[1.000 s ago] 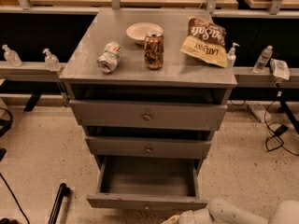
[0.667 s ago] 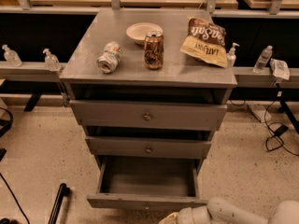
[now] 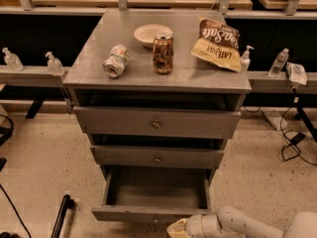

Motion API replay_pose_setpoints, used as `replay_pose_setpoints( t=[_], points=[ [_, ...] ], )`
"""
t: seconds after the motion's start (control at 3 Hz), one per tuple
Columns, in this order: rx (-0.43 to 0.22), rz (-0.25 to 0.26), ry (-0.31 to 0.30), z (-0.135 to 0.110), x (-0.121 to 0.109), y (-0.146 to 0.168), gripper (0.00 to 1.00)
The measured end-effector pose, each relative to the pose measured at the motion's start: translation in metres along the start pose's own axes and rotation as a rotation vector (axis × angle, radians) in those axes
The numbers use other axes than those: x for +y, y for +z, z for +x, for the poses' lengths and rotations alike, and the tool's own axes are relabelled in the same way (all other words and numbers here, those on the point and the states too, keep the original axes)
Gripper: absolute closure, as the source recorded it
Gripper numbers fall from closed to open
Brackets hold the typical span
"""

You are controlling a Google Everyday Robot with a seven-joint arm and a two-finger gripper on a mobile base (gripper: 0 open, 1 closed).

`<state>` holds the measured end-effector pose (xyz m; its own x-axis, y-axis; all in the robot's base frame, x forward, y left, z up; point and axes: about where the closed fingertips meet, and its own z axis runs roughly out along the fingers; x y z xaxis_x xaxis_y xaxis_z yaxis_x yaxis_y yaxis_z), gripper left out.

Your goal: Close bottom drawer

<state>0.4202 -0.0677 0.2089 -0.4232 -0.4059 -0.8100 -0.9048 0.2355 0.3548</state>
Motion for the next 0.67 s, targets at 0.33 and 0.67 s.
replay_pose_setpoints(
  t=[0.33, 0.67],
  points=[
    [0.03, 0.069, 0.009, -0.002, -0.0258, 0.0089, 1.0],
    [0.03, 0.069, 0.009, -0.002, -0.0258, 0.009, 1.0]
  ],
)
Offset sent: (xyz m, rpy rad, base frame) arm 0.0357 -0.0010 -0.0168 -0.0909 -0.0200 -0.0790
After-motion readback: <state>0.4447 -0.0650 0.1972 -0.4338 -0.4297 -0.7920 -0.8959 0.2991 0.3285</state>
